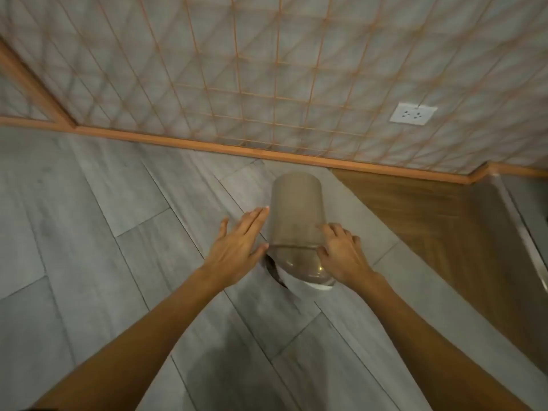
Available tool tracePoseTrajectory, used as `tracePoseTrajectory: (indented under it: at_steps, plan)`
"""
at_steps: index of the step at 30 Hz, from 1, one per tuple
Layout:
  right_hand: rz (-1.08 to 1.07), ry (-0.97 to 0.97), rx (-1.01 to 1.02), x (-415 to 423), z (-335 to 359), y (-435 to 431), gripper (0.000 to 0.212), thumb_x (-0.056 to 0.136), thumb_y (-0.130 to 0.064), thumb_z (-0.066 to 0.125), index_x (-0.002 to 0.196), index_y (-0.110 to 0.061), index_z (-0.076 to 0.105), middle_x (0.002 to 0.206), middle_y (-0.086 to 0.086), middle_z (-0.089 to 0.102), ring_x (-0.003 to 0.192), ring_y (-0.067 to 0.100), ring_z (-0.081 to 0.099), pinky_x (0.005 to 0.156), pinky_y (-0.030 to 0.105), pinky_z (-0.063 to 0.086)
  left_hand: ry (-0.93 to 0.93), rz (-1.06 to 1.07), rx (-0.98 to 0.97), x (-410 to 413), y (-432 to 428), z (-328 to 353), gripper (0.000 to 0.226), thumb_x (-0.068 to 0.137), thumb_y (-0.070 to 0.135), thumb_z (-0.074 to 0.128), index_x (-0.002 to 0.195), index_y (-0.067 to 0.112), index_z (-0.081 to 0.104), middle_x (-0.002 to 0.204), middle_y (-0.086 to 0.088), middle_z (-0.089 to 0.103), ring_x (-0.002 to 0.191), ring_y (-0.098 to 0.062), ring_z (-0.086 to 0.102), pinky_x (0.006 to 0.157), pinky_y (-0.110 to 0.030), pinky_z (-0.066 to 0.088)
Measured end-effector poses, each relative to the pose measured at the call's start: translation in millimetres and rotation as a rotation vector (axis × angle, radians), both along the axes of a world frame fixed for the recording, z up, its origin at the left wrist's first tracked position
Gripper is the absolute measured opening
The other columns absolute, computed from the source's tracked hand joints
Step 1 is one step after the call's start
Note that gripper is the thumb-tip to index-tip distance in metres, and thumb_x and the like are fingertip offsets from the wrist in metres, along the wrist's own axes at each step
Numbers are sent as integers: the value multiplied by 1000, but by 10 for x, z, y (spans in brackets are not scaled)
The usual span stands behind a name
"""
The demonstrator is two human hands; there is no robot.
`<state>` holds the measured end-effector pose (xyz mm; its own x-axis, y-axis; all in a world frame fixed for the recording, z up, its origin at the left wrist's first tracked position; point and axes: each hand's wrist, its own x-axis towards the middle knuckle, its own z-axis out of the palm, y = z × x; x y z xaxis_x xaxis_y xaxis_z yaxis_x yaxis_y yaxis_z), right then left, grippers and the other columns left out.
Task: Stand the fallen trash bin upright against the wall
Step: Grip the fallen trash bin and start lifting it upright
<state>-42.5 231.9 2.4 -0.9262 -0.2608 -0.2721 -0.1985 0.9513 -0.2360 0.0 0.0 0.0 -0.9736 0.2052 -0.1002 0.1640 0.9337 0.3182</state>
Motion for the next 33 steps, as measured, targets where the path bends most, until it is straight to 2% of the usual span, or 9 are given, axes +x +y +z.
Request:
tracePoseTrajectory:
  at_steps: [3,7,10,14,17,20,24,28,33]
  plan:
    - [39,-23,2,-85,-308,-55,50,95,-19,46,144,-18,36,142,13,45,127,36,45,106,50,31,14,-35,-31,-73,-8,-332,75,89,55,12,155,22,0,162,2,15,147,-15,18,115,-57,16]
    - [75,-40,36,-164,-600,-78,49,95,-16,45,143,-15,37,141,16,46,125,39,46,105,51,34,-25,-17,20,-177,-19,-718,67,100,43,32,155,23,-1,162,2,15,146,-16,21,115,-55,14]
    - [115,-60,79,-145,-769,-90,46,95,-15,43,140,-13,40,137,17,47,121,39,48,103,51,37,-116,1,57,-205,-12,-919,67,101,40,36,155,23,0,162,0,18,144,-19,27,116,-54,18]
    - [191,-11,167,-133,-870,-88,39,95,-12,41,134,-10,43,129,17,49,114,38,51,97,49,43,-309,70,156,-141,0,-1201,68,100,36,43,155,18,8,157,-13,28,138,-30,36,111,-49,33]
    - [203,17,205,-135,-872,-93,38,95,-7,41,132,-10,42,127,18,47,115,38,49,99,49,40,-457,117,161,-114,19,-1322,68,99,34,45,154,16,9,153,-20,33,136,-34,38,111,-47,34]
    - [225,27,221,-118,-883,-103,34,93,0,44,126,-7,42,125,21,46,115,38,47,98,48,44,-482,159,205,-126,94,-1311,63,100,28,46,152,11,15,149,-22,38,134,-34,41,110,-45,36]
    - [237,71,173,-102,-887,-128,33,87,9,44,119,0,46,122,24,49,112,37,48,92,41,42,-484,219,289,-131,185,-1311,52,99,26,49,144,7,31,139,-21,50,123,-32,51,100,-40,43]
    - [178,47,85,-111,-825,-128,32,83,12,43,113,3,48,122,25,48,111,38,46,92,38,38,-489,295,441,-109,158,-1249,54,100,25,47,148,8,27,145,-18,45,130,-31,46,100,-34,38]
    - [1,-21,-138,-168,-686,-153,22,93,5,42,113,5,48,125,24,47,111,36,49,88,33,38,-401,499,691,-95,56,-1185,56,101,34,43,149,11,26,149,-14,41,135,-31,41,102,-32,35]
